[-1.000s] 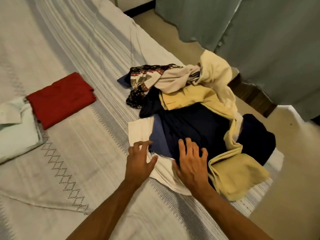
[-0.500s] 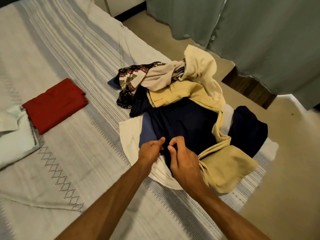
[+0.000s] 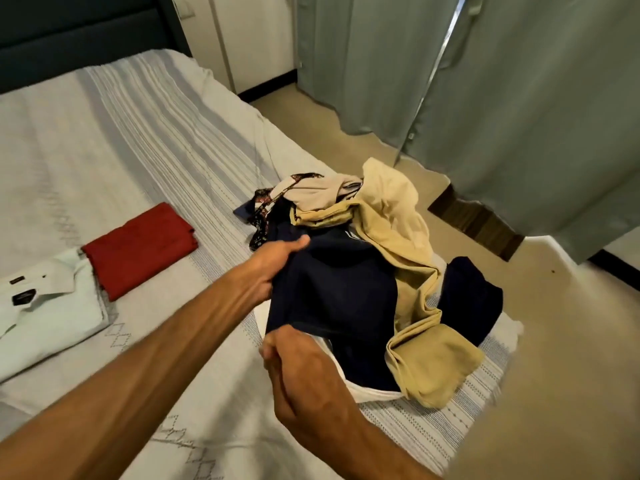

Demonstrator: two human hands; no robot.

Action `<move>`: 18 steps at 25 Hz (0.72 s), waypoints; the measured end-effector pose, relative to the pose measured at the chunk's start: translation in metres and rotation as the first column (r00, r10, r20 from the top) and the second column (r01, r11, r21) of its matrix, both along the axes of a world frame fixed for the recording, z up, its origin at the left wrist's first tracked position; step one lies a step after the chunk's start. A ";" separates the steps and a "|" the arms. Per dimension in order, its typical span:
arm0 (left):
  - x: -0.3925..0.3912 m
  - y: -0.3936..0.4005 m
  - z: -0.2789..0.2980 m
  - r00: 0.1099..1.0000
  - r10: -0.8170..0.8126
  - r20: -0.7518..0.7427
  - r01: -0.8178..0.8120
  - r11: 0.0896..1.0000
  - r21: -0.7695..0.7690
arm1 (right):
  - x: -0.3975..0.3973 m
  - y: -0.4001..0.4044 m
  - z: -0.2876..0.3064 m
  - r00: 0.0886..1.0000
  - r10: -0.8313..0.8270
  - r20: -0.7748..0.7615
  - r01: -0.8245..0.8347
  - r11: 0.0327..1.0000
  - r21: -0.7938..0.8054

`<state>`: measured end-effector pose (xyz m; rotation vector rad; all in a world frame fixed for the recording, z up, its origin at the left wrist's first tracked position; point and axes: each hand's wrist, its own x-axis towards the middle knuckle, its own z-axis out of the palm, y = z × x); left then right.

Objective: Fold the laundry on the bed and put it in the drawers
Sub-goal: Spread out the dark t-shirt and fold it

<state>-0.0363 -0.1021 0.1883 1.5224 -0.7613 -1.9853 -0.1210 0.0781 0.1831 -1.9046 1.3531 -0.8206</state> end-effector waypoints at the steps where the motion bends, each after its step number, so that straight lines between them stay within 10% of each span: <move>1: 0.010 -0.007 0.031 0.999 0.025 0.032 -0.022 0.994 -0.103 | 0.005 0.010 0.005 0.998 -0.040 0.052 0.037 0.998 0.051; 3: 0.037 -0.014 0.115 0.998 0.053 0.043 -0.035 0.935 -0.352 | 0.013 0.022 0.014 0.927 -0.264 0.265 0.166 0.926 0.340; 7: 0.103 0.040 0.278 0.950 -0.158 0.271 0.293 0.753 -0.589 | 0.000 0.012 0.022 0.270 -0.890 0.368 -0.174 0.331 0.928; 10: 0.151 0.107 0.323 0.827 -0.412 0.382 0.559 0.670 -0.489 | 0.019 -0.014 0.051 0.049 -0.885 0.462 -0.404 0.406 0.820; 12: 0.192 0.142 0.333 0.710 -0.489 0.507 0.695 0.601 -0.394 | 0.059 -0.027 0.104 0.172 -0.832 0.528 -0.276 0.474 0.836; 16: 0.293 0.182 0.366 0.264 -0.198 0.944 0.879 0.453 -0.151 | 0.115 -0.037 0.209 0.772 -0.438 0.461 0.043 0.760 0.649; 18: 0.331 0.204 0.393 0.034 -0.056 0.998 0.931 0.366 -0.011 | 0.138 -0.023 0.262 0.915 -0.041 0.402 -0.133 0.909 0.396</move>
